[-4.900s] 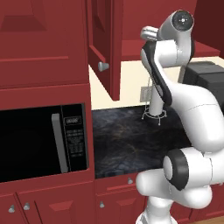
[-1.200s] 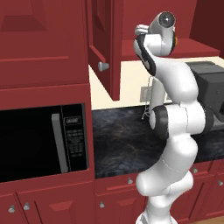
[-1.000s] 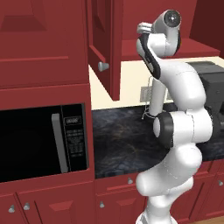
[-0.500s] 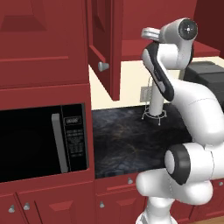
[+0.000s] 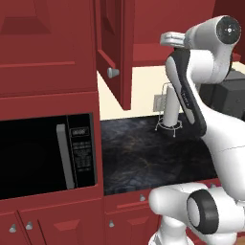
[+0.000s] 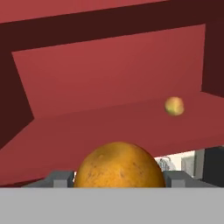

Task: Pick the mangos from the cabinet and place them in one bowl. Pick the squash from the sink and place it in the other bowl.

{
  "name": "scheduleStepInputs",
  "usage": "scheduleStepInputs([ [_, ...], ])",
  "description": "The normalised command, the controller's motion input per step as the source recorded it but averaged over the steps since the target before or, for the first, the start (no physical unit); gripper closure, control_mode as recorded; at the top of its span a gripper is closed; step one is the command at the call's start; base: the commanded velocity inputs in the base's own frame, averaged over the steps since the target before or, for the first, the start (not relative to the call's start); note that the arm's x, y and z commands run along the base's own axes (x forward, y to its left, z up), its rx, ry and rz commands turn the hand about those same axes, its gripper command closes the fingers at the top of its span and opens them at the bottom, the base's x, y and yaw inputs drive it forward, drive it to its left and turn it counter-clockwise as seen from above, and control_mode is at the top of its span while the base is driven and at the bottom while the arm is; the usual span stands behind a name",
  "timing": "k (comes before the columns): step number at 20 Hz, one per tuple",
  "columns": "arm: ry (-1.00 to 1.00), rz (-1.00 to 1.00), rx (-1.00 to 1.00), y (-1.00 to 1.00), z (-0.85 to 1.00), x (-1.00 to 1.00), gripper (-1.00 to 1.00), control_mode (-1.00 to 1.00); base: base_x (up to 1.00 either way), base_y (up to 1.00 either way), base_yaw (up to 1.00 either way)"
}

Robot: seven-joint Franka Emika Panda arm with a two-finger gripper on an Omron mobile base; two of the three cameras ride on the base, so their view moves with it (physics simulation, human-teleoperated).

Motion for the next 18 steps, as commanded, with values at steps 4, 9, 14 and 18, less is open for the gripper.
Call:
scheduleStepInputs([
  [4,0.16,0.05,-0.06,0.0,0.1,-1.0,1.0,-1.0,0.0,0.0,0.0],
  [9,0.15,0.07,-0.06,-0.04,-0.08,-0.99,1.0,-1.0,0.0,0.0,0.0],
  [14,0.15,0.1,-0.06,-0.17,-0.51,-0.94,1.0,-1.0,0.0,0.0,0.0],
  [18,0.13,0.11,-0.07,-0.22,-0.67,-0.94,1.0,-1.0,0.0,0.0,0.0],
])
